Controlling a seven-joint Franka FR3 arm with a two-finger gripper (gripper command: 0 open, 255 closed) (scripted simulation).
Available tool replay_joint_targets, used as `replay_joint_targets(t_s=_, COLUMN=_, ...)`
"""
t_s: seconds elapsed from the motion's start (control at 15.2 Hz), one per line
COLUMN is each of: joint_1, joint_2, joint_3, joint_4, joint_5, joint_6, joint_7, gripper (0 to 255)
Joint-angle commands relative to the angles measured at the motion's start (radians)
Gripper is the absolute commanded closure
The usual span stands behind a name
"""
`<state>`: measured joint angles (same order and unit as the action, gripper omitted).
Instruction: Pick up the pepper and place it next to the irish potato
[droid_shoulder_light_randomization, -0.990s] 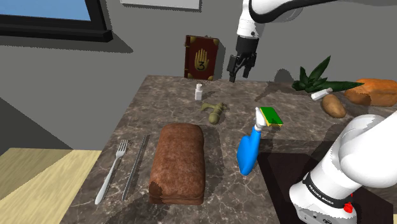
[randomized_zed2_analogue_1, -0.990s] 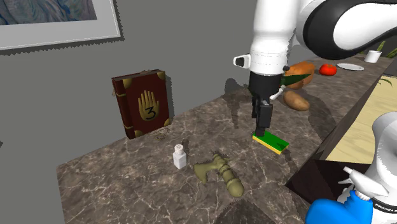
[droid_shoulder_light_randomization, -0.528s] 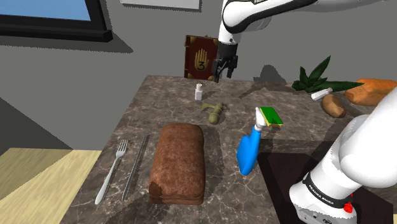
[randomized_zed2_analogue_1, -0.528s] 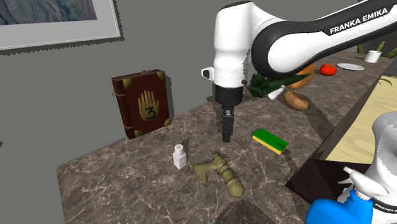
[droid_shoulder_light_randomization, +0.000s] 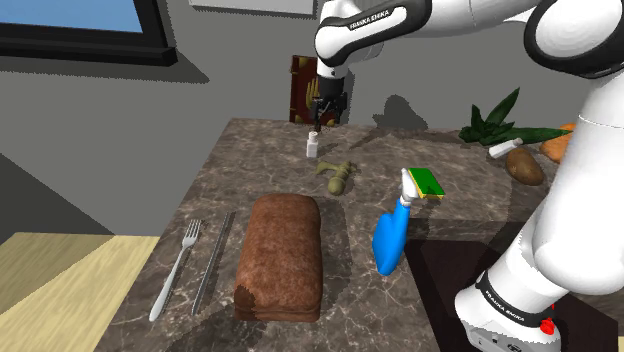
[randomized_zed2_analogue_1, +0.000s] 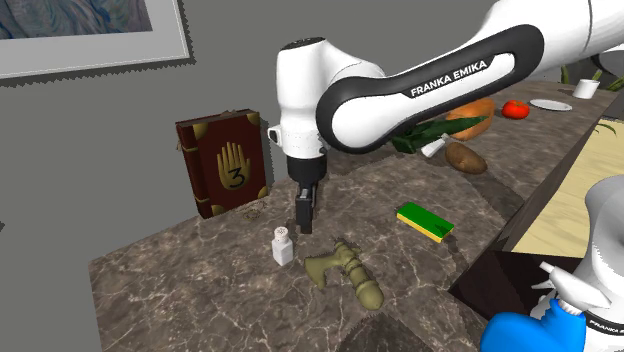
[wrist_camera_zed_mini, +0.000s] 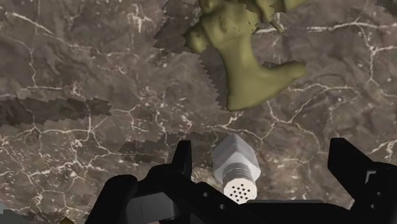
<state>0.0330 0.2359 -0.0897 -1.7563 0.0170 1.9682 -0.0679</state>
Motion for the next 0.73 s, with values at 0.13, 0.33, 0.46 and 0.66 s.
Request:
replay_joint_targets(t_s=0.13, joint_1=-0.006, joint_2=0.166, joint_3=0.001, joint_4=0.186, joint_5=-0.001, joint_6=-0.017, joint_7=-0.014, gripper=0)
replay_joint_targets(t_s=0.33, joint_1=-0.008, joint_2=0.224, joint_3=0.002, joint_4=0.244, joint_5=-0.001, joint_6=-0.015, joint_7=-0.018, gripper=0)
replay_joint_targets(t_s=0.46, joint_1=-0.009, joint_2=0.230, joint_3=0.002, joint_4=0.226, joint_5=-0.001, joint_6=0.009, joint_7=-0.018, gripper=0)
replay_joint_targets(t_s=0.66, joint_1=-0.009, joint_2=0.242, joint_3=0.003, joint_4=0.203, joint_5=0.001, joint_6=0.043, joint_7=-0.019, gripper=0)
